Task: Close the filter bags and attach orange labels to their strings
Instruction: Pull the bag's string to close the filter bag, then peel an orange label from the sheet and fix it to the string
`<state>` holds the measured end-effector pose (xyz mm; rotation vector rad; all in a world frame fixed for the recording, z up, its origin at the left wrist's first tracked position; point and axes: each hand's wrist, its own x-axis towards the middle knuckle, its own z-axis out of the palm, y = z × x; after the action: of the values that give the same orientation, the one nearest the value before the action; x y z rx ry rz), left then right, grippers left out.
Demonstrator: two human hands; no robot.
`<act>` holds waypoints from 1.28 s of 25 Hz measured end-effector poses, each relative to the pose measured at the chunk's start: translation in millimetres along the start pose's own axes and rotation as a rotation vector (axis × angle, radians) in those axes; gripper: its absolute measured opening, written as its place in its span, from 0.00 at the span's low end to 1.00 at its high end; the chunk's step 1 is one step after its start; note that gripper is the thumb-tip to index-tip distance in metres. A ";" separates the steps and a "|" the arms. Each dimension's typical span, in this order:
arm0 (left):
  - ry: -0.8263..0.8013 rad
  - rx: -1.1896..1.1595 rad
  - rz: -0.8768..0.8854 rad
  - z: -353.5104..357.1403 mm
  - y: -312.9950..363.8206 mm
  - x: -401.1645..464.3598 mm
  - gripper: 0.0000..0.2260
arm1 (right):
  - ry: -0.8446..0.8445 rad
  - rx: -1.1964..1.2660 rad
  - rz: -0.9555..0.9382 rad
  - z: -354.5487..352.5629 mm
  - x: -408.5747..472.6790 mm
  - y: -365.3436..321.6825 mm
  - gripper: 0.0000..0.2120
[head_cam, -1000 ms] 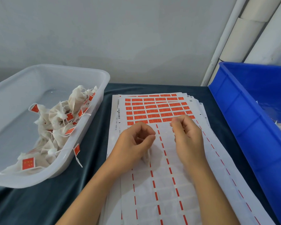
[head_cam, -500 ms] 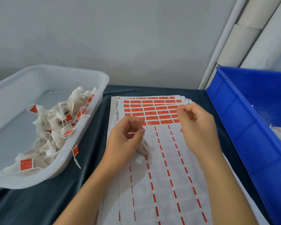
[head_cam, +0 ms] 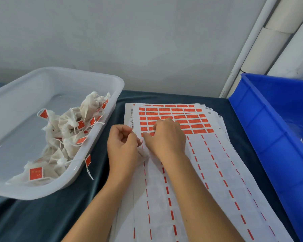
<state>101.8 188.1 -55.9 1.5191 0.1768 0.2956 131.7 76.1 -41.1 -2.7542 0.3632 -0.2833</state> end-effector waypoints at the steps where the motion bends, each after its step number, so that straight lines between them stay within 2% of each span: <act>1: 0.021 -0.017 0.001 -0.8 0.0 0.7 0.10 | -0.001 -0.031 0.010 5.1 -0.1 -4.9 0.26; 3: 0.058 -0.015 0.026 -0.6 -0.5 2.2 0.09 | 0.026 -0.078 0.034 13.9 -2.1 -9.5 0.31; 5: 0.077 0.008 0.043 0.1 -2.0 2.7 0.09 | 0.081 -0.086 0.037 21.1 -5.6 -10.6 0.32; 8: 0.083 0.025 0.042 2.1 -4.9 -1.0 0.09 | 0.132 -0.081 0.025 26.8 -10.1 -9.5 0.31; 18: 0.064 0.114 0.018 6.2 -8.0 -4.6 0.09 | 0.138 -0.032 0.033 27.8 -14.9 -11.6 0.22; 23: 0.051 0.127 -0.008 6.7 -9.3 -3.6 0.08 | 0.168 0.105 0.046 23.4 -19.2 -0.8 0.26; 25: 0.053 0.121 -0.010 7.4 -9.4 -4.2 0.08 | 0.182 0.084 0.068 26.0 -21.1 -0.5 0.28; 32: 0.057 0.175 -0.016 8.1 -11.6 -4.4 0.07 | 0.149 0.018 0.044 26.9 -24.2 -8.3 0.22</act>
<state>100.9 178.8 -67.3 1.6819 0.2657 0.3175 117.0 98.9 -66.4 -2.7111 0.4568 -0.4799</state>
